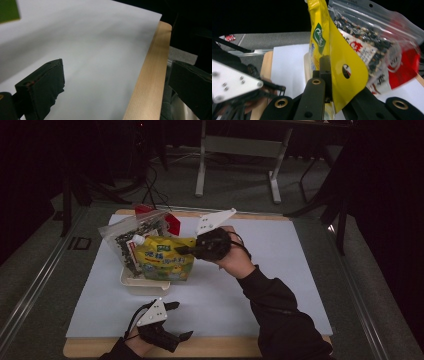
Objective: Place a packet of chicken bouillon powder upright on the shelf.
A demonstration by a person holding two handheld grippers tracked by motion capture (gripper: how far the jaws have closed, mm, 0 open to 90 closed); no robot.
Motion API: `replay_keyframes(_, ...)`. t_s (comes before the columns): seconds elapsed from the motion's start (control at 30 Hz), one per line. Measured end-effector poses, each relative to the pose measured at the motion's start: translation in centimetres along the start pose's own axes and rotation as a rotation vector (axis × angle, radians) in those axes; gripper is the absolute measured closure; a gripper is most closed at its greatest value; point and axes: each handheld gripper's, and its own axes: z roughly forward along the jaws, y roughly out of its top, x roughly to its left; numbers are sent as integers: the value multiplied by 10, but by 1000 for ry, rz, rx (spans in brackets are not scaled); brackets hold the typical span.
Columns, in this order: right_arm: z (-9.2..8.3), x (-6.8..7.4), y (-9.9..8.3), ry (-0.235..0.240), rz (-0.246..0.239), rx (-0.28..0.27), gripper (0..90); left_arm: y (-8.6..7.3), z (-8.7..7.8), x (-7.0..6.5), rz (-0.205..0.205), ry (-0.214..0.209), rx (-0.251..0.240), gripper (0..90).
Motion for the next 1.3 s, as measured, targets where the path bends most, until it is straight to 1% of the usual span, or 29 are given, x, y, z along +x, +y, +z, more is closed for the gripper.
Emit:
replay_keyframes(0.03, 5, 0, 2, 7, 4, -2, 900, 0, 0, 0, -3, -3, 1, 20)
replay_keyframes(0.17, 23, 1, 8, 21, -8, -13, 900, -1, -1, 2, -9, 1, 2, 20)
replay_keyframes(0.2, 27, 1, 9, 33, -8, -15, 900, -1, -1, 2, -15, 0, 1, 20)
replay_keyframes(0.33, 45, 2, 13, 50, -4, -31, 900, -1, -1, 3, -15, 0, 0, 20)
replay_keyframes(0.43, 58, 4, 14, 56, -11, -18, 900, -1, -2, 3, -11, 3, 0, 20)
replay_keyframes(0.5, 65, 6, 14, 43, -18, -6, 900, -1, -3, 3, -10, 9, -4, 20)
replay_keyframes(0.53, 68, 5, 13, 50, -16, -2, 900, 0, -4, 4, -11, 7, -6, 20)
replay_keyframes(0.63, 74, 5, 10, 63, -8, 8, 900, 0, -5, 5, -18, 10, -16, 20)
replay_keyframes(0.67, 76, 5, 9, 59, -6, 9, 900, 0, -5, 5, -20, 11, -19, 20)
replay_keyframes(0.73, 79, 5, 6, 69, 12, 7, 900, 0, -5, 6, -20, 12, -18, 20)
replay_keyframes(0.83, 85, 5, 1, 69, 19, 8, 900, 0, -5, 5, -16, 15, -16, 20)
replay_keyframes(0.9, 89, 3, -4, 81, 44, 8, 900, 0, -5, 6, -19, 13, -16, 20)
replay_keyframes(0.97, 93, 1, -10, 81, 64, 13, 895, 0, -4, 6, -20, 13, -17, 20)
replay_keyframes(1.0, 95, 0, -13, 83, 72, 14, 867, 0, -4, 6, -23, 13, -20, 20)
replay_keyframes(1.03, 95, -1, -15, 99, 88, 12, 808, 0, -5, 6, -24, 12, -19, 20)
replay_keyframes(1.1, 93, -2, -18, 85, 94, 3, 725, 0, -5, 7, -25, 17, -23, 20)
replay_keyframes(1.27, 84, 4, -26, 58, 69, 33, 597, 0, -6, 8, -32, 22, -33, 20)
replay_keyframes(1.3, 82, 5, -29, 54, 74, 38, 573, 0, -6, 8, -33, 22, -36, 20)
